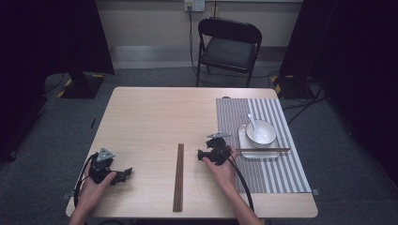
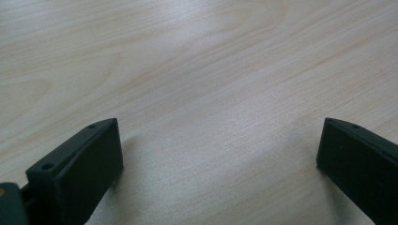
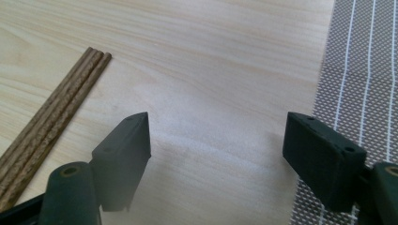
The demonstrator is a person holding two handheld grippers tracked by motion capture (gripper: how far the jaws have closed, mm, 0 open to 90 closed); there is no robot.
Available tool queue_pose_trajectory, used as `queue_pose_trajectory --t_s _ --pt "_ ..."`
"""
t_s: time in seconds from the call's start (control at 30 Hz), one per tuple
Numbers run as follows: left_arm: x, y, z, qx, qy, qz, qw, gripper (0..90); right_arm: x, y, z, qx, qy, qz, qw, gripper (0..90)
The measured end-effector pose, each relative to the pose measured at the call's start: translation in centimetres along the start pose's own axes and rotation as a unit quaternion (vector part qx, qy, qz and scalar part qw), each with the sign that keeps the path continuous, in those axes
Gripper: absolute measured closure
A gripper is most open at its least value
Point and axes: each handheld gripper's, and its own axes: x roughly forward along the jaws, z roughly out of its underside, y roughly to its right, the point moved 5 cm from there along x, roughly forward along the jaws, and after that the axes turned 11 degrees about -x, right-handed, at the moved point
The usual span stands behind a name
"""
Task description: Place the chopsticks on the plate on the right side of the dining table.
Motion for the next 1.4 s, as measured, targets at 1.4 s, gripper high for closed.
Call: queue_pose_trajectory --t_s 1.4 --pt "0.0 0.0 0.0 -0.001 0.001 0.0 1.0 0.1 0.1 1.4 0.4 0.012 -0.008 0.026 0.9996 23.9"
